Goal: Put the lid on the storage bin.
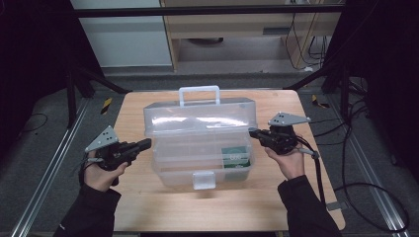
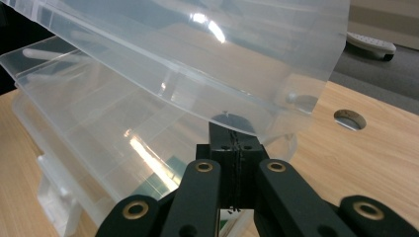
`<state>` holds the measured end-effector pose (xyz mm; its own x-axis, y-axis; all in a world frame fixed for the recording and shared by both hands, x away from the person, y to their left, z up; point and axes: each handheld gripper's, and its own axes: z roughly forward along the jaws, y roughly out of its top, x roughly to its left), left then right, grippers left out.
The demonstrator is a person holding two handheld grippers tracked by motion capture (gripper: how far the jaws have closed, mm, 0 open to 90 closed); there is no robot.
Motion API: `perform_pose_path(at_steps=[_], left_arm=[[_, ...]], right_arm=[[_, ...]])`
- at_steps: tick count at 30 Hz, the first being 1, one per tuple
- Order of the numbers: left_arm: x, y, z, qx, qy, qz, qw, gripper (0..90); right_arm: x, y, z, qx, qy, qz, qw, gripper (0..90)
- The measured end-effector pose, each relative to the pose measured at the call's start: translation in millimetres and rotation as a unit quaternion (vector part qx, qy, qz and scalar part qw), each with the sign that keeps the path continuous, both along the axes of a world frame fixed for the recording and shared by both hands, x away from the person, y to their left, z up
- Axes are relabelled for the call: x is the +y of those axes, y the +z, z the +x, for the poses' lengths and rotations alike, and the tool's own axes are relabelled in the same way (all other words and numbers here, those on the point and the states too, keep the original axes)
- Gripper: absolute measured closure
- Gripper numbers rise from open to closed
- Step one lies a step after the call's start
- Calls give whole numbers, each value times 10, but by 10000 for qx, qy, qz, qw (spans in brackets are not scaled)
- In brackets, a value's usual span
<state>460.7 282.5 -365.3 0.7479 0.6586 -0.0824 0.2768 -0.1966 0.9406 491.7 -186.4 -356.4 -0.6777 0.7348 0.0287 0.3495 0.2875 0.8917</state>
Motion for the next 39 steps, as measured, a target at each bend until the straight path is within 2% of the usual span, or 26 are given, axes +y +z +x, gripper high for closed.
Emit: perform_pose_path(at_steps=[7, 10, 17, 23, 25, 27, 30, 32, 34, 38, 39], left_arm=[[10, -58, -49, 84, 50, 134, 9999, 894], [22, -87, -69, 146, 29, 147, 9998, 894], [35, -203, -119, 323, -13, 413, 9986, 895], [81, -327, -137, 426, 112, 720, 9964, 889], [123, -411, -89, 535, 188, 786, 9953, 849], [167, -540, -24, 672, 313, 900, 9932, 841], [220, -733, 62, 884, 531, 994, 9897, 825], [255, -781, 95, 933, 709, 1008, 9880, 791], [303, -808, 122, 860, 956, 1026, 9864, 757], [384, -850, 162, 758, 1355, 1065, 9821, 608], [407, -870, 175, 734, 1442, 1064, 9811, 562]], right_arm=[[-15, -51, -107, 60, -18, -201, 9998, 900], [-22, -94, -148, 102, -17, -203, 9997, 900], [-82, -206, -239, 221, -36, -319, 9992, 898], [-137, -305, -286, 362, -77, -470, 9982, 891], [-159, -352, -298, 450, -122, -541, 9974, 889], [-197, -421, -288, 551, -163, -599, 9965, 877], [-280, -562, -256, 644, -423, -759, 9941, 875], [-342, -635, -223, 633, -590, -790, 9931, 863], [-421, -705, -187, 613, -857, -745, 9916, 825], [-594, -798, -139, 494, -1363, -749, 9866, 681], [-644, -818, -132, 440, -1498, -730, 9850, 610]])
